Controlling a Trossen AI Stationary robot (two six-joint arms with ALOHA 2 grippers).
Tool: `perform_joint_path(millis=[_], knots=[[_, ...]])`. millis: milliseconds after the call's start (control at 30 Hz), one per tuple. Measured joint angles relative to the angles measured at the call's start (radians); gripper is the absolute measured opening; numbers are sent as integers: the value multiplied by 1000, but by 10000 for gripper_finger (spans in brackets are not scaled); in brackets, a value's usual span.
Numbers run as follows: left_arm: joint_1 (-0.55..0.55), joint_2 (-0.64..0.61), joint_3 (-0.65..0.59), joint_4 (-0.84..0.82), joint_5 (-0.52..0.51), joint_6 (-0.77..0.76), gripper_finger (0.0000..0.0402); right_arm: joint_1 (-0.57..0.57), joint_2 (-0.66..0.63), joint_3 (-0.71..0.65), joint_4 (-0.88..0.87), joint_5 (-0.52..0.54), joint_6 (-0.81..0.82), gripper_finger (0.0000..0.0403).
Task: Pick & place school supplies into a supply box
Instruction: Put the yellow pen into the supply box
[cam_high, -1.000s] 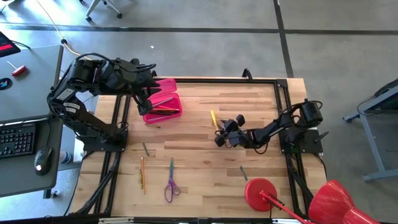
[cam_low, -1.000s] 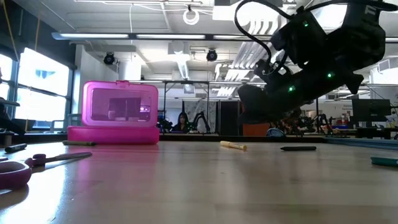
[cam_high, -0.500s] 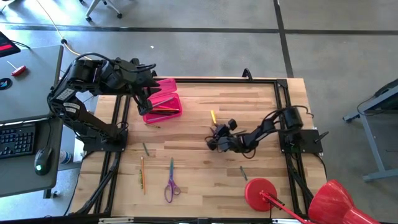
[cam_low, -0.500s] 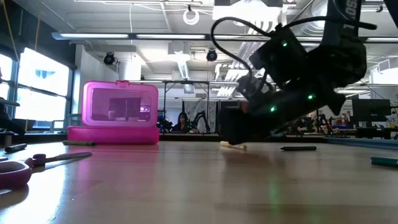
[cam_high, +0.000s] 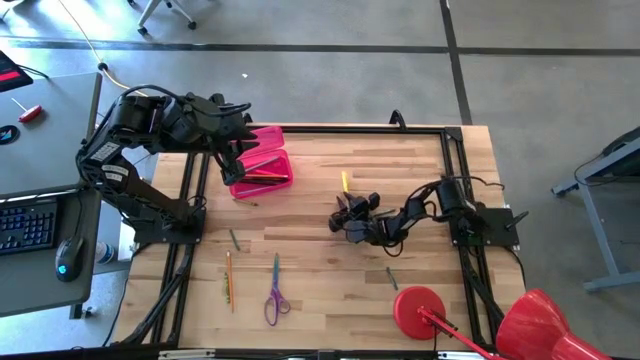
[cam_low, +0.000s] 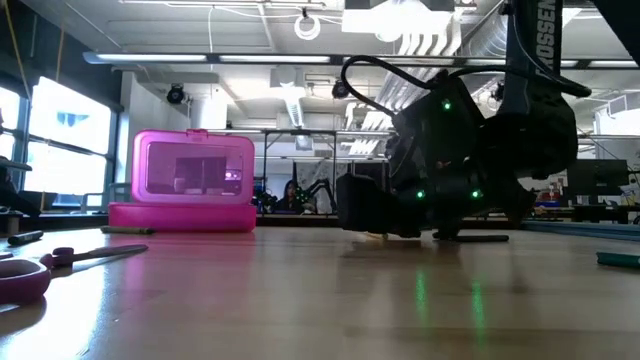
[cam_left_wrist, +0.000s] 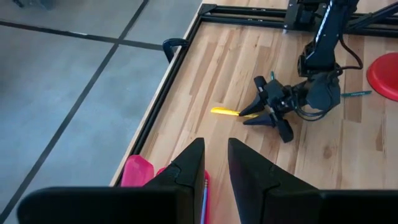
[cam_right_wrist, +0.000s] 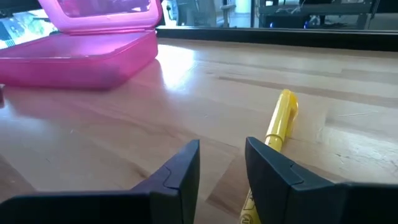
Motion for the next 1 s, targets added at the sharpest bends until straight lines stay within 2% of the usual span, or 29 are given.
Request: perform_joint_path(millis=[100, 333, 467, 800, 1000], knots=[[0, 0, 0, 0, 0, 0, 101, 0, 7, -1, 32, 7, -21, 103], [0, 0, 0, 0, 0, 0, 101, 6, 13, -2, 43, 42, -47, 46], [0, 0, 0, 0, 0, 0, 101, 8, 14, -3, 43, 68, -36, 34], [0, 0, 0, 0, 1, -1, 101, 23, -11, -11, 156, 44, -98, 82], [0, 0, 0, 1, 1, -5, 101, 54, -103, -9, 219, -42, -297, 112]])
